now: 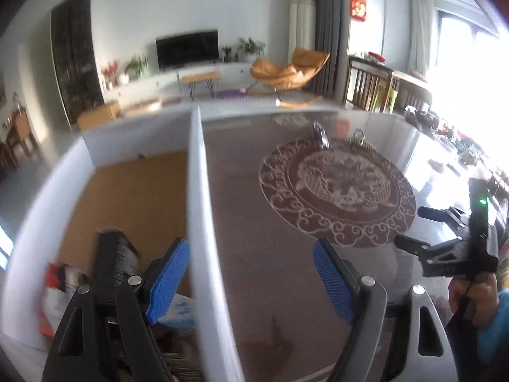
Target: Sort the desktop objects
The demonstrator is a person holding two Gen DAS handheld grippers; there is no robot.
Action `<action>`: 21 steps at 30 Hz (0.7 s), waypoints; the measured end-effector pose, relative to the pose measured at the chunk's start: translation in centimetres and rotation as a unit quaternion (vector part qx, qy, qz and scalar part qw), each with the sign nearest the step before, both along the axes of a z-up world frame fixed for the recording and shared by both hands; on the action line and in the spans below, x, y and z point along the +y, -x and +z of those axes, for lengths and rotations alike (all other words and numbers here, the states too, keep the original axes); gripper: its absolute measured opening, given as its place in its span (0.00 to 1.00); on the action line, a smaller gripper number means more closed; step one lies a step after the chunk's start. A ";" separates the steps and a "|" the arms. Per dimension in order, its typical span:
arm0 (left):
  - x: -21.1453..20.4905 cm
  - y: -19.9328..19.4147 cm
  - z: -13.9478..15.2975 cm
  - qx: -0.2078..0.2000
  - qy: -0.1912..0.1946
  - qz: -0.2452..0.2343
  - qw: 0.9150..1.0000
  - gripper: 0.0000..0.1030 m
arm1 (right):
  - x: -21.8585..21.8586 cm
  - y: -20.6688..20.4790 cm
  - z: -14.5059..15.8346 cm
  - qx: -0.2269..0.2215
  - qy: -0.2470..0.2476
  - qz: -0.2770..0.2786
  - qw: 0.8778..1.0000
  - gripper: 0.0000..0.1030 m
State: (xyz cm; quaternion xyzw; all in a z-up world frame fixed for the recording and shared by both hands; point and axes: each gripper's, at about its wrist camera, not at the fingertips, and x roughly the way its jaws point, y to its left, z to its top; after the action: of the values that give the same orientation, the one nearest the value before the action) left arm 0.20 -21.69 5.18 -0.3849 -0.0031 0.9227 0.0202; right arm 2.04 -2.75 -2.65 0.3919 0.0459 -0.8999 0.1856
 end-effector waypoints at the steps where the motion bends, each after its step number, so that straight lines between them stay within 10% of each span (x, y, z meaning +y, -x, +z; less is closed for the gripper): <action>1: 0.1 0.7 -0.4 -0.011 0.002 0.006 1.000 0.77 | 0.8 -0.3 0.0 0.004 0.003 -0.007 1.000 1.00; 14: 5.0 1.6 1.1 0.041 0.010 0.042 0.998 0.77 | 4.6 0.2 0.0 -0.002 -0.005 -0.081 0.997 1.00; 18: 8.0 -0.9 4.7 0.145 0.048 0.049 0.987 0.78 | 6.1 1.8 -1.7 -0.056 -0.014 -0.117 0.991 1.00; 21: 11.9 -1.6 6.2 0.175 0.053 -0.002 0.983 1.00 | 7.1 1.9 -1.8 -0.061 -0.004 -0.138 0.989 1.00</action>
State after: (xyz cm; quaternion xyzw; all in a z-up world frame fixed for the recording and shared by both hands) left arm 1.75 -9.78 11.41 -0.2185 0.0501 0.9746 0.0018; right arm 0.16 4.32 -4.48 0.4497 -0.0165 -0.8910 0.0608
